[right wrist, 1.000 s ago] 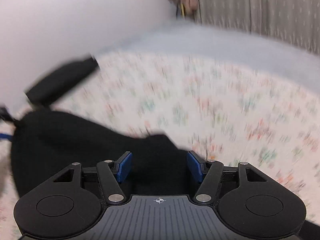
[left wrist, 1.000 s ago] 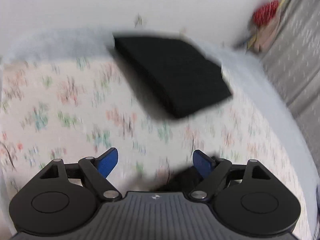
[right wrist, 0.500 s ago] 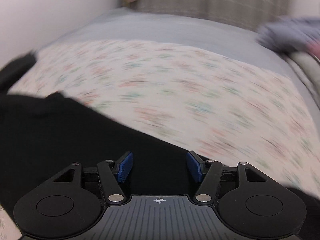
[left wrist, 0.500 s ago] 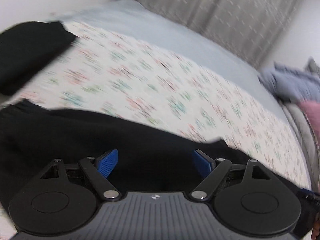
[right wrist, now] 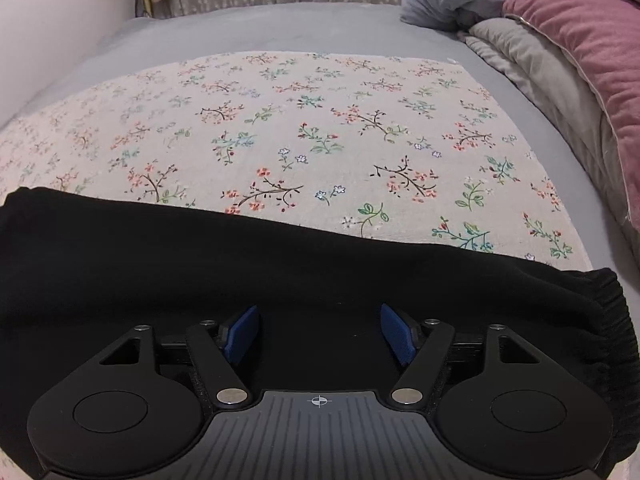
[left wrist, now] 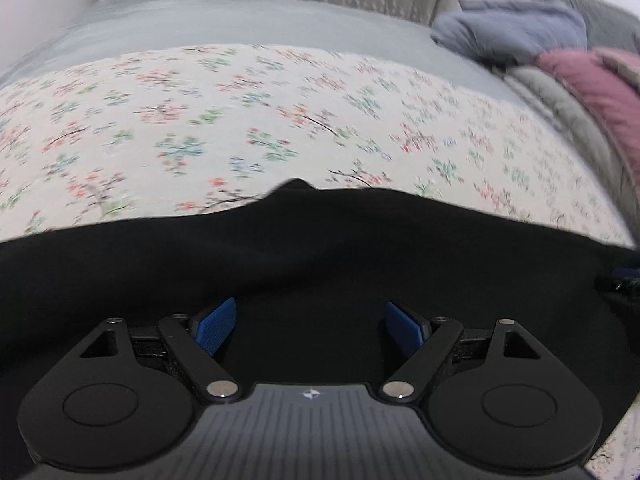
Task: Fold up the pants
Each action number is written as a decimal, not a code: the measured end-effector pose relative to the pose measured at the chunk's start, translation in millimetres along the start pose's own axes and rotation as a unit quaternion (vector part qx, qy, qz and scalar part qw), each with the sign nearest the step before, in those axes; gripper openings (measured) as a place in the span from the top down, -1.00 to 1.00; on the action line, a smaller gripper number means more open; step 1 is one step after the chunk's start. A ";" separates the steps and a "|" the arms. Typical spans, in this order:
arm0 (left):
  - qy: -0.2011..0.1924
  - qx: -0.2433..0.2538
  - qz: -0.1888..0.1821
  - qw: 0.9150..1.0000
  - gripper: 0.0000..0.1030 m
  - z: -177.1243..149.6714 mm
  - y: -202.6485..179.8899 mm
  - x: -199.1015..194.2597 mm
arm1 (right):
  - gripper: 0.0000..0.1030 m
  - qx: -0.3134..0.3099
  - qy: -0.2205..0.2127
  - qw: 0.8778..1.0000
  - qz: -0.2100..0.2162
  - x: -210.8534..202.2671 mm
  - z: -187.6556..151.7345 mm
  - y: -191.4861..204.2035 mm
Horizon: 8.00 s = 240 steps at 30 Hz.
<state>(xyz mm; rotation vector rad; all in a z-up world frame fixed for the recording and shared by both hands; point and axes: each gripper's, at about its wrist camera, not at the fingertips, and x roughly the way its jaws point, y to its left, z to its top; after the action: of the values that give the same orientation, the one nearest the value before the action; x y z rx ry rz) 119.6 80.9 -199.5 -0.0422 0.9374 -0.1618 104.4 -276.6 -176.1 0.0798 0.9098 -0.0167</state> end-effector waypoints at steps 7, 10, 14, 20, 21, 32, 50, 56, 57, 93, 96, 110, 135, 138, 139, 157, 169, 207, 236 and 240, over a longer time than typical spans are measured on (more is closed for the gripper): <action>-0.003 0.008 0.057 0.998 -0.73 35.4 -18.7 37.6 | -0.43 0.017 0.000 1.000 0.023 -1.0 -3.2 -8.3; -0.002 -0.017 0.061 0.998 -0.73 46.0 -13.4 46.8 | -0.43 0.023 -0.002 0.999 0.032 -2.1 -4.3 -12.5; -0.007 -0.051 0.057 0.997 -0.63 55.4 -2.0 45.9 | -0.43 0.022 -0.001 0.999 0.033 -3.2 -3.8 -15.5; -0.043 -0.110 0.005 0.993 -0.56 51.6 11.5 -3.8 | -0.42 0.033 0.003 0.999 0.000 -9.6 -3.5 -23.8; -0.037 -0.101 0.000 0.994 -0.56 50.0 7.3 -9.1 | -0.42 0.036 0.003 0.999 -0.011 -10.9 -4.0 -26.6; -0.009 -0.113 0.043 0.993 -0.58 -14.4 41.6 -11.2 | -0.43 0.087 -0.006 0.994 -0.065 -21.8 -6.6 -64.5; -0.049 -0.239 0.071 0.967 -0.52 -15.7 130.3 -45.0 | -0.43 -0.050 -0.006 0.995 0.085 -27.7 -7.7 47.4; -0.051 -0.276 0.073 0.957 -0.31 -20.1 150.2 -45.1 | -0.55 -0.057 0.006 0.997 0.054 -6.3 -12.8 45.4; -0.053 -0.279 0.075 0.956 -0.31 -20.5 147.9 -47.3 | -0.55 -0.051 0.002 0.998 0.038 -5.8 -12.5 41.4; -0.011 -0.155 0.142 0.977 -0.50 -65.3 74.7 -80.4 | -0.50 0.128 -0.059 0.990 0.011 -112.0 -83.4 -105.8; -0.023 -0.148 0.118 0.982 -0.50 -63.7 59.6 -87.8 | -0.57 0.215 -0.055 0.975 -0.017 -115.5 -90.4 -138.4; -0.040 -0.014 -0.001 0.999 -0.54 -67.6 -64.0 -77.5 | -0.48 0.389 -0.071 0.910 0.124 -108.4 -114.0 -182.9; -0.008 0.030 -0.041 0.999 -0.68 -70.9 -135.0 -39.0 | 0.28 0.418 -0.096 0.899 0.086 -67.3 -109.3 -174.7; -0.010 0.044 -0.044 0.998 -0.68 -72.3 -142.1 -38.6 | 0.34 0.442 -0.097 0.887 0.090 -64.9 -111.6 -176.3; -0.010 0.045 -0.046 0.998 -0.68 -72.5 -143.3 -38.4 | 0.37 0.445 -0.098 0.886 0.088 -65.0 -111.1 -174.9; -0.008 -0.022 -0.079 0.997 -0.77 -58.8 -125.3 -37.4 | 0.51 0.241 -0.188 0.952 -0.021 -106.3 -54.5 -83.8; 0.006 -0.246 -0.156 0.957 -0.77 -59.3 -47.2 -38.1 | 0.50 -0.284 -0.186 0.938 -0.067 -81.3 -69.6 166.9; 0.046 -0.341 -0.347 0.872 -1.00 -51.1 -60.5 -17.4 | 0.72 -0.324 -0.207 0.923 0.010 -69.9 -78.9 193.0; 0.063 -0.311 -0.305 0.898 -0.16 -39.5 -67.5 -2.3 | 0.73 -0.391 -0.248 0.885 -0.044 -82.1 -122.0 229.4; 0.035 -0.275 -0.279 0.919 0.17 -33.3 -74.6 -13.8 | 0.73 -0.393 -0.247 0.885 -0.044 -83.0 -122.8 231.5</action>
<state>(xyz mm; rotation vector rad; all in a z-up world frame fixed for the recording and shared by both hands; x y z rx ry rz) 75.8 10.6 -200.3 -0.8377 0.9999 -0.4253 -32.1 -38.1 -171.3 -0.6993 0.3542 0.2402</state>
